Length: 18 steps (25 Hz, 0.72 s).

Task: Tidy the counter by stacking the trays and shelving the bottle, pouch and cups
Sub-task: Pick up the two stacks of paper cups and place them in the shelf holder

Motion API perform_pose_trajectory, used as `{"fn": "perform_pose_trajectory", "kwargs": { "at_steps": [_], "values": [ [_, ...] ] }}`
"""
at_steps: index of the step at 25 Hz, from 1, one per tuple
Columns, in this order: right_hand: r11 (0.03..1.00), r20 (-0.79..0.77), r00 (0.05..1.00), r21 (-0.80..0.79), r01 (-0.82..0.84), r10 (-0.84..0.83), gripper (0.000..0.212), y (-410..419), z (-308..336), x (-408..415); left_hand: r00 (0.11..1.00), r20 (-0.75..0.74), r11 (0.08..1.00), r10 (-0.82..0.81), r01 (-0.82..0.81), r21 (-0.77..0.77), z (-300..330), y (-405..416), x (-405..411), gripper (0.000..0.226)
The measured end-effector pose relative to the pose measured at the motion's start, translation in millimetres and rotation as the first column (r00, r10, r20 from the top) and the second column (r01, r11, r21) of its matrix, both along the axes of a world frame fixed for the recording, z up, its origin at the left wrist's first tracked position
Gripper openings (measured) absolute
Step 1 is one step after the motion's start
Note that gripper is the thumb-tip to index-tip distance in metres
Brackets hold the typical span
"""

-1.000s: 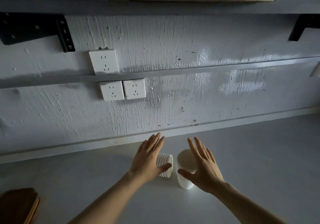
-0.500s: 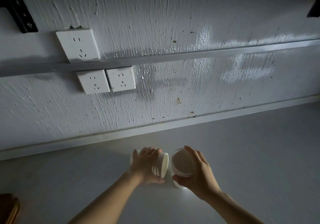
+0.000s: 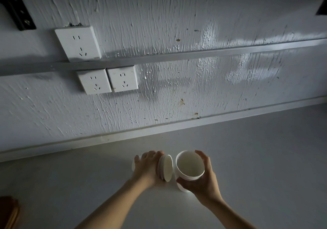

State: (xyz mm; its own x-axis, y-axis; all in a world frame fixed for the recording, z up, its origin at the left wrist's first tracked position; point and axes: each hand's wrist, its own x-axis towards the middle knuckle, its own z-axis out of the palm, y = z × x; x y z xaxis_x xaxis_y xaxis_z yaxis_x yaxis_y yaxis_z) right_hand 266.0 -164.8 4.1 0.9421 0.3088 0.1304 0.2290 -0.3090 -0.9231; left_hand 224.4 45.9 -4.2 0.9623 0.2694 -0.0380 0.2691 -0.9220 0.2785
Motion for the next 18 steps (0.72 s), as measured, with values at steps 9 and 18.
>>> {"fn": "perform_pose_trajectory", "kwargs": {
  "at_steps": [9,18],
  "values": [
    [0.986,-0.019,0.998,0.155,-0.056,0.06,0.082,-1,27,10,0.912,0.212,0.59,0.35,-0.039,-0.806,39,15,-27,0.078],
    [0.902,0.073,0.973,0.366,-0.229,0.217,0.07,12,123,24,0.871,0.36,0.474,0.334,0.175,-0.863,143,12,-36,0.064]
  ]
}}
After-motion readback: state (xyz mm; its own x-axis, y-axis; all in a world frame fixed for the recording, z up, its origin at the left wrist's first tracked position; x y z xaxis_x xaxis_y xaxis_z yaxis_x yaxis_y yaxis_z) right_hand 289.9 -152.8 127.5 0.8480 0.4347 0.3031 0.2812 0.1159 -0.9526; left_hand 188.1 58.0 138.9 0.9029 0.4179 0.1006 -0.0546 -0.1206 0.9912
